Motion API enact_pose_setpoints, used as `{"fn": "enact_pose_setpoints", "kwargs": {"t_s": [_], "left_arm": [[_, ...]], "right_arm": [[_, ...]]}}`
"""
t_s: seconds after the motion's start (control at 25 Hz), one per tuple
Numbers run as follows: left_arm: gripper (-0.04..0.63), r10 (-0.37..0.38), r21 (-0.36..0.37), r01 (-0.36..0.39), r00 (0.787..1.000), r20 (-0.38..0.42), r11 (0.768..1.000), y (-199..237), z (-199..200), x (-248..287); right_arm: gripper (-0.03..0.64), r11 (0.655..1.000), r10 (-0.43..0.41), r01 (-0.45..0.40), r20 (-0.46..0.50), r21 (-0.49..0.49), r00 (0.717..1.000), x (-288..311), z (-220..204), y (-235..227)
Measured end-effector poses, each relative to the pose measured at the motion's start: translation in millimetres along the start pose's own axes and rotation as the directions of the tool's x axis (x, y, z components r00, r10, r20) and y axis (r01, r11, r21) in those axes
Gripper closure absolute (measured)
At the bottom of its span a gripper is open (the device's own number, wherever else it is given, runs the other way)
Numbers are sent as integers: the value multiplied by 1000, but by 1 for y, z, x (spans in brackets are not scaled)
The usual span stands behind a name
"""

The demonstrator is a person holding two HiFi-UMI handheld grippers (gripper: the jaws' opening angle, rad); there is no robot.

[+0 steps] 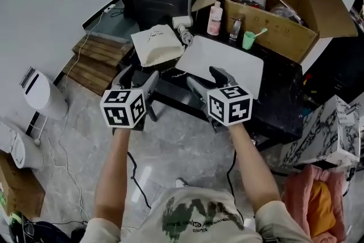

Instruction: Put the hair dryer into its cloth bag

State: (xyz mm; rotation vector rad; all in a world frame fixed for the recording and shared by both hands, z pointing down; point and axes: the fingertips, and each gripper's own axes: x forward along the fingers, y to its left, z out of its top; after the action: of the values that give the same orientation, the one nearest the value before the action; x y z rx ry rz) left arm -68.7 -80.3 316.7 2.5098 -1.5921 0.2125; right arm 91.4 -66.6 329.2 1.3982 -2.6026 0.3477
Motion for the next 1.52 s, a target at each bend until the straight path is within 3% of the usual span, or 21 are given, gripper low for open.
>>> {"fn": "enact_pose_setpoints", "kwargs": {"t_s": [0.36,0.84,1.52], "left_arm": [[270,-49,-20,48,998,-30,999,22,3,12],[270,-26,-35,25,999,-26,999,52,-2,44],[270,-28,-42,24,997,-78,999,108,5,193]], "right_arm": [[279,999,-47,47,2,25,999,21,13,-2],[279,999,-47,47,-29,10,998,71,15,-19],[279,999,-43,46,-141,18,989,215,40,-118]]}}
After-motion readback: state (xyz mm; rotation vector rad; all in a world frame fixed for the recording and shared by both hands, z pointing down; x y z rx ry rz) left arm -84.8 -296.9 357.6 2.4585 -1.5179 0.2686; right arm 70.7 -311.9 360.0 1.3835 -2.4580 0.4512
